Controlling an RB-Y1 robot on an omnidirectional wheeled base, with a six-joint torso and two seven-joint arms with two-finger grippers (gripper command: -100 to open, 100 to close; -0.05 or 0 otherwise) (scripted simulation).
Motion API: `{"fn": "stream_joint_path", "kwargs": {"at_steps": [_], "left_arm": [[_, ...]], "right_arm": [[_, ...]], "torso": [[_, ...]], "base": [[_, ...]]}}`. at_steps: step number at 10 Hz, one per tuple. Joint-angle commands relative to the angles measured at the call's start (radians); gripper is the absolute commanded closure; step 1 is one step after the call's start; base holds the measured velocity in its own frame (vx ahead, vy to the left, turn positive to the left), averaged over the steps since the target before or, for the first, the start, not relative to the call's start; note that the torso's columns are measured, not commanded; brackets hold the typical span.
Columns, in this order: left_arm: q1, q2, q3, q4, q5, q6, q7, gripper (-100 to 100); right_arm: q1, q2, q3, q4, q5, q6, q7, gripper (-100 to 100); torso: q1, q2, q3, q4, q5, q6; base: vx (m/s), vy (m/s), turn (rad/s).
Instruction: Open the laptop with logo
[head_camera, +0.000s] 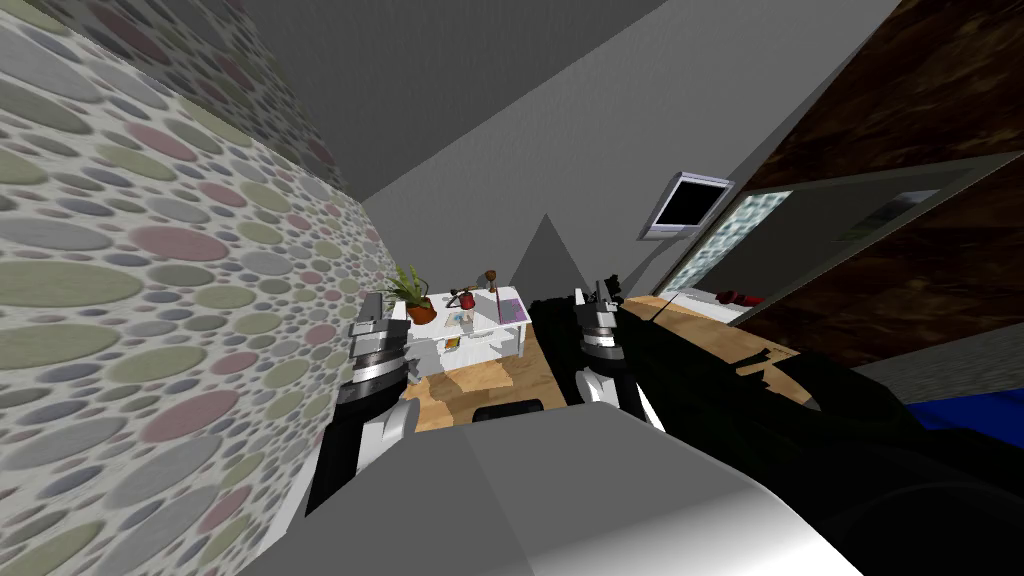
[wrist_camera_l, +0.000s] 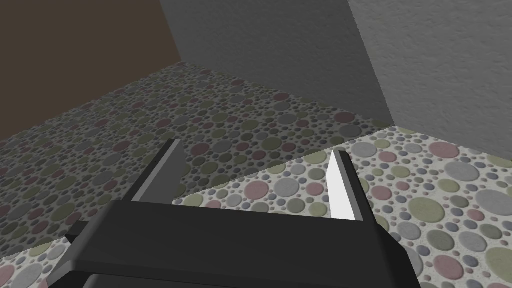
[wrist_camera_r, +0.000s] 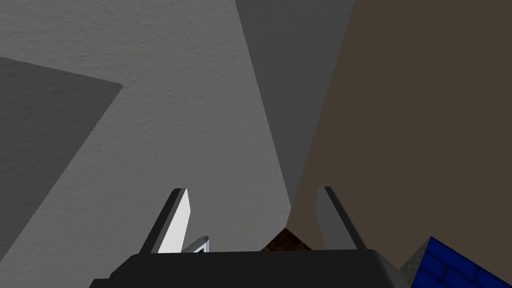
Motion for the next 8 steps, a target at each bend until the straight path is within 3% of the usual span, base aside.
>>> {"fn": "stream_joint_path", "kwargs": {"at_steps": [1,8], "left_arm": [[0.0,0.0,0.0,0.0,0.0,0.0,0.0,0],[0.0,0.0,0.0,0.0,0.0,0.0,0.0,0]], "right_arm": [[0.0,0.0,0.0,0.0,0.0,0.0,0.0,0],[0.0,0.0,0.0,0.0,0.0,0.0,0.0,0]], "torso": [[0.0,0.04,-0.082,0.041,0.0,0.0],[0.0,0.544,-1.087,0.544,0.0,0.0]], "base": [[0.0,0.0,0.0],[0.0,0.0,0.0]]}}
